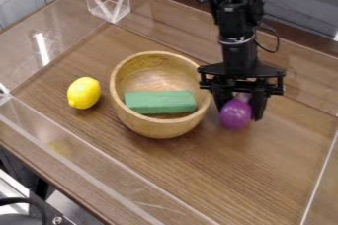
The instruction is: Remove the purple eggplant from inside the brown bowl and put it on the table
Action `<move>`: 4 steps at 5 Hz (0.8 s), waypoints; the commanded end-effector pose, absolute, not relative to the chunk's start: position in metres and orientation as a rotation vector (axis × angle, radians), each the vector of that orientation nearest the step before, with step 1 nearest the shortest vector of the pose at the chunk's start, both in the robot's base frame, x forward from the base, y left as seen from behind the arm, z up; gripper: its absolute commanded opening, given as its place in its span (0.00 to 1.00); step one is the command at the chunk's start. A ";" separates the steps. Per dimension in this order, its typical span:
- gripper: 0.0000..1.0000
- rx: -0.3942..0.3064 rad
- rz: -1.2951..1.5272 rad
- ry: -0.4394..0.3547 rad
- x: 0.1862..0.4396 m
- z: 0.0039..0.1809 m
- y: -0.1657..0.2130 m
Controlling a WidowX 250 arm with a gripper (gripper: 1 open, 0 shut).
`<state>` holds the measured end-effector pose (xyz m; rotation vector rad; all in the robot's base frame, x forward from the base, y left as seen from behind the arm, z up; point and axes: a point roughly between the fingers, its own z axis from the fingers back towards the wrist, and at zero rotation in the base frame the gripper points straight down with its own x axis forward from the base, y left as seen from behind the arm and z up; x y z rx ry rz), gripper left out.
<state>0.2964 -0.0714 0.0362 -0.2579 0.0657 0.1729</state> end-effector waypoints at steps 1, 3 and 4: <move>0.00 -0.256 0.165 0.047 0.298 0.040 -0.071; 0.00 -0.247 0.152 0.054 0.294 0.037 -0.068; 0.00 -0.241 0.143 0.058 0.290 0.037 -0.066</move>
